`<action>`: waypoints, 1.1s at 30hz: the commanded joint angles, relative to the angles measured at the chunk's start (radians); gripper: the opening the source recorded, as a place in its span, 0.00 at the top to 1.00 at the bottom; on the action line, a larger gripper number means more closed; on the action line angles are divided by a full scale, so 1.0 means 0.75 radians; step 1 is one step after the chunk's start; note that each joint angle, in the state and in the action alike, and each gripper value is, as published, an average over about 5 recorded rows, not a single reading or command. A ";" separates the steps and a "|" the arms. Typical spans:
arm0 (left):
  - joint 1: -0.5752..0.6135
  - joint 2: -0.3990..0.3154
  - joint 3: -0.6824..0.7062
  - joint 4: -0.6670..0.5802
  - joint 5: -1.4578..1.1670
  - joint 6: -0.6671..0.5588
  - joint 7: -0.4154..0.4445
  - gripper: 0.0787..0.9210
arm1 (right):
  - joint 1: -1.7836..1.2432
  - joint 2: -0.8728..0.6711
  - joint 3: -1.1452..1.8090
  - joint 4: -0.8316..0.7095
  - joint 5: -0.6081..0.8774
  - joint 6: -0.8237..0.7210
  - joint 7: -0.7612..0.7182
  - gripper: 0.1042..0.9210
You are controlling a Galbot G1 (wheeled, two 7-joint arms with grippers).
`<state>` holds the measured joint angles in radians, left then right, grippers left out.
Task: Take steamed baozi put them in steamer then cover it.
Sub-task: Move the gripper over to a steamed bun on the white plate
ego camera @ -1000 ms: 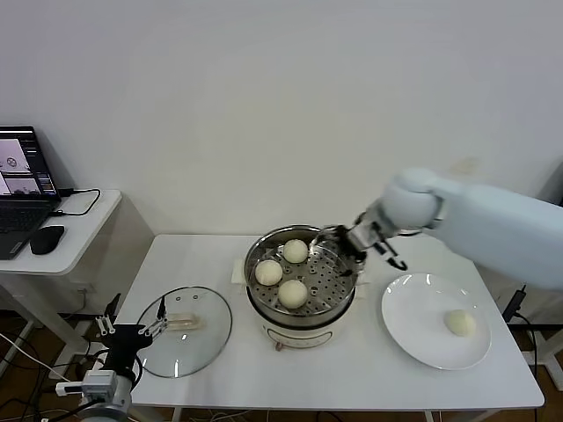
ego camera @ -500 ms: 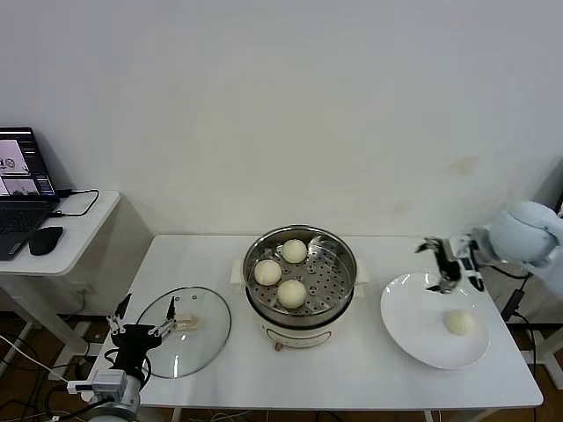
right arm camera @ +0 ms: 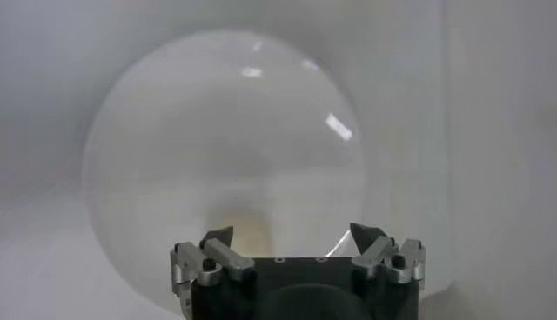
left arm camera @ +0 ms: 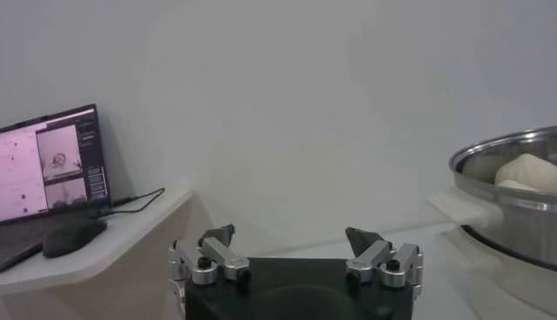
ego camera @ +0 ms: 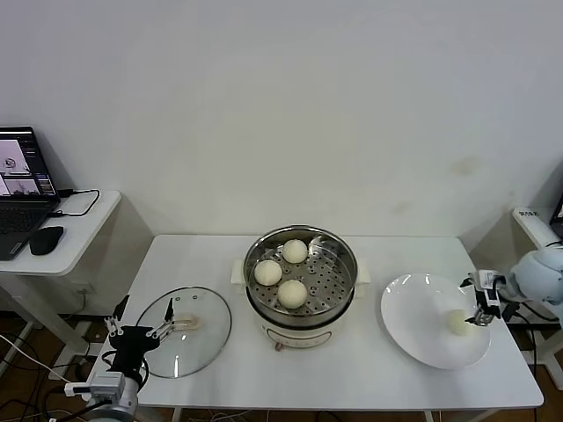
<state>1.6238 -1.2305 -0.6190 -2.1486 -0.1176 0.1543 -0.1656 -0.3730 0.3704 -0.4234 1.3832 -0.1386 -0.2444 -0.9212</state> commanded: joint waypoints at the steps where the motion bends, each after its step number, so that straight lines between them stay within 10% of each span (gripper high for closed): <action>1: 0.004 0.002 -0.004 0.001 0.001 0.000 0.000 0.12 | -0.207 0.094 0.186 -0.160 -0.087 0.004 0.006 0.12; 33: 0.015 -0.003 -0.017 -0.012 -0.003 -0.003 0.001 0.12 | -0.139 0.187 0.135 -0.213 -0.115 0.000 -0.005 0.35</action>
<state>1.6346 -1.2333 -0.6315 -2.1568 -0.1193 0.1524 -0.1652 -0.4793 0.5007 -0.3183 1.2314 -0.2216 -0.2449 -0.9209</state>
